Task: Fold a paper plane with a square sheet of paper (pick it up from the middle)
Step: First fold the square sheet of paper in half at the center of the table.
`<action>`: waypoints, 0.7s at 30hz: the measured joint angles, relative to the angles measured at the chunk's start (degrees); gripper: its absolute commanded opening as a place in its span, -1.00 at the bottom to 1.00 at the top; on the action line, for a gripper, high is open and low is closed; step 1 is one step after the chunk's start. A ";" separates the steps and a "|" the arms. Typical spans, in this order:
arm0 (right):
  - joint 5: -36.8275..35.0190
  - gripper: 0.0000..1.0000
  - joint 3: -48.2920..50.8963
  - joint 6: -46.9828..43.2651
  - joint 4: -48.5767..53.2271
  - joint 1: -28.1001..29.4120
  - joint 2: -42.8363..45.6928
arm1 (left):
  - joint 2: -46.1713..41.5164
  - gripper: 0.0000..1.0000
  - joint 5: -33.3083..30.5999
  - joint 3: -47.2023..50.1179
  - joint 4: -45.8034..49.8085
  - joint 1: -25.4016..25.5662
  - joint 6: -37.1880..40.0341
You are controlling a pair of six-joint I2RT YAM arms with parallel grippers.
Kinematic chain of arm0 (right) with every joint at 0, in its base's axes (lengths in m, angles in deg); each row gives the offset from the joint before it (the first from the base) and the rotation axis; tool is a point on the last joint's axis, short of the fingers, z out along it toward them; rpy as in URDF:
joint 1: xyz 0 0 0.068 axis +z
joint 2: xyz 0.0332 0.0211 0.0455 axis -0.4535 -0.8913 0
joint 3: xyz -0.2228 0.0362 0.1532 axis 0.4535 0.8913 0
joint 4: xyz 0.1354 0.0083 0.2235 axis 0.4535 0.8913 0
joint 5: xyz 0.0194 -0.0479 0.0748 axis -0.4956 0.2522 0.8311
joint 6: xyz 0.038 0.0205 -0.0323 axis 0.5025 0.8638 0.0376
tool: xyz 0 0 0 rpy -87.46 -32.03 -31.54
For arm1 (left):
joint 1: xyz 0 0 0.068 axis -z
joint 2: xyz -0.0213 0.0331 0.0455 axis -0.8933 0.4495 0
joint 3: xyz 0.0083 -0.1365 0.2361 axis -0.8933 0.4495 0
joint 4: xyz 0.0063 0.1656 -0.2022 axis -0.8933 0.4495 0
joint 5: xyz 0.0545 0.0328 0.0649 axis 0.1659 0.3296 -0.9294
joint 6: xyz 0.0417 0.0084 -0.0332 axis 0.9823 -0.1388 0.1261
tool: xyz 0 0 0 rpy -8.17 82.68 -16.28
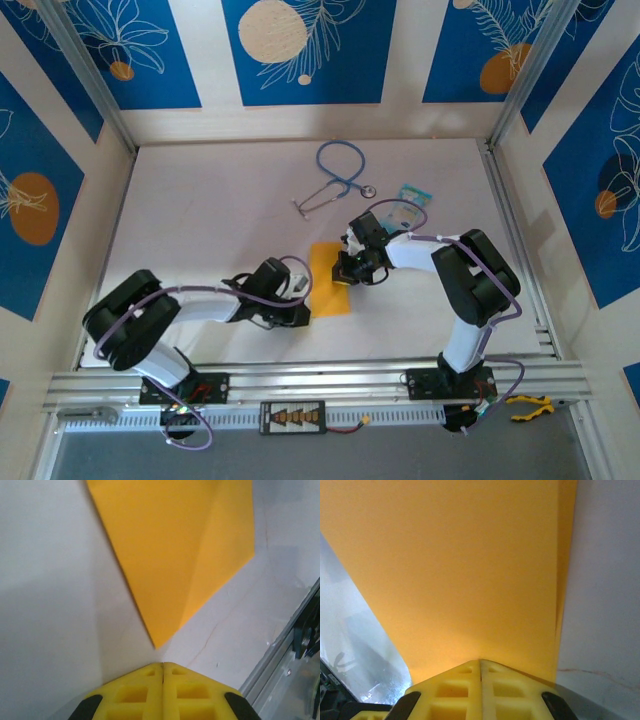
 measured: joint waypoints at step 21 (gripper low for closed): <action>3.02 -1.00 -5.22 -11.15 6.78 -0.66 -3.23 | 11.98 -0.98 -2.19 -18.40 2.01 -8.52 -0.39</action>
